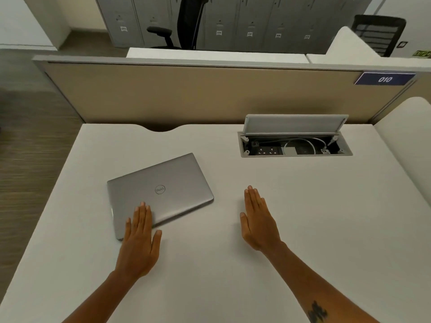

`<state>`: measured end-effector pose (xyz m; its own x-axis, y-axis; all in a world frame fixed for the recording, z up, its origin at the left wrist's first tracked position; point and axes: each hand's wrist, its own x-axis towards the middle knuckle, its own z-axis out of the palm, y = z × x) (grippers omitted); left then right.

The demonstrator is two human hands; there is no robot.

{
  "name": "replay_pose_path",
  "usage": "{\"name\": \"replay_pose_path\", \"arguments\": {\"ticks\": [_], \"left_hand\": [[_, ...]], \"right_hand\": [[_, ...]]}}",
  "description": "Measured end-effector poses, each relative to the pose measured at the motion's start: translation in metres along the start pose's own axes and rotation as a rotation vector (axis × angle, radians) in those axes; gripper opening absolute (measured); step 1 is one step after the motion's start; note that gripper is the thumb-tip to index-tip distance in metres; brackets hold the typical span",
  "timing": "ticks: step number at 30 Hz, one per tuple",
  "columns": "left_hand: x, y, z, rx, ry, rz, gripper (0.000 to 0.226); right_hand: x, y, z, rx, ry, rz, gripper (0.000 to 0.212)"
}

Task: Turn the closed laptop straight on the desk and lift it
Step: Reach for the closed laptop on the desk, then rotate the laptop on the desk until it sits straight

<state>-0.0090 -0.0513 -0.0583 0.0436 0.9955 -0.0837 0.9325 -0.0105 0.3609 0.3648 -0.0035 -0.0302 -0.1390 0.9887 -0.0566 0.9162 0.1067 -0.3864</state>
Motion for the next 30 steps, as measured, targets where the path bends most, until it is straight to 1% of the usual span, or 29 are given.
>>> {"name": "replay_pose_path", "arguments": {"ticks": [5,8,9,11,12,13,15,17,18,21,23,25,26,30], "left_hand": [[-0.006,-0.01,0.005,0.009,-0.001,-0.01,0.078],[-0.003,-0.013,-0.004,-0.017,0.031,-0.035,0.086],[0.0,-0.014,-0.009,-0.034,0.052,-0.046,0.089],[0.007,-0.016,-0.023,-0.073,0.112,-0.078,0.093],[0.013,-0.017,-0.033,-0.103,0.144,-0.1,0.09],[0.019,-0.017,-0.042,-0.14,0.182,-0.125,0.083],[0.031,-0.02,-0.057,-0.204,0.294,-0.169,0.063],[0.044,-0.026,-0.07,-0.264,0.394,-0.253,0.048],[0.052,-0.03,-0.075,-0.3,0.412,-0.301,0.043],[0.078,-0.047,-0.086,-0.369,0.382,-0.379,0.036],[0.094,-0.055,-0.093,-0.417,0.346,-0.425,0.038],[0.109,-0.06,-0.097,-0.437,0.305,-0.475,0.043],[0.115,-0.062,-0.099,-0.439,0.286,-0.497,0.046],[0.136,-0.072,-0.103,-0.497,0.195,-0.555,0.049]], "right_hand": [[-0.006,0.003,0.01,-0.004,-0.006,0.018,0.072],[-0.002,0.003,0.012,-0.001,-0.041,0.029,0.073],[0.0,0.001,0.012,0.017,-0.049,0.041,0.072],[0.008,-0.006,0.009,0.136,-0.057,0.103,0.069],[0.012,-0.011,0.006,0.22,-0.057,0.151,0.066],[0.016,-0.016,0.004,0.3,-0.047,0.207,0.062],[0.026,-0.028,-0.001,0.465,-0.011,0.334,0.049],[0.036,-0.041,-0.005,0.646,0.013,0.463,0.039],[0.041,-0.048,-0.006,0.722,-0.003,0.519,0.036],[0.054,-0.062,-0.001,0.927,-0.101,0.687,0.036],[0.059,-0.07,0.007,1.079,-0.136,0.784,0.028],[0.061,-0.078,0.013,1.224,-0.133,0.838,0.011],[0.062,-0.081,0.014,1.285,-0.127,0.858,0.008],[0.067,-0.093,0.015,1.453,-0.111,0.959,0.01]]}}
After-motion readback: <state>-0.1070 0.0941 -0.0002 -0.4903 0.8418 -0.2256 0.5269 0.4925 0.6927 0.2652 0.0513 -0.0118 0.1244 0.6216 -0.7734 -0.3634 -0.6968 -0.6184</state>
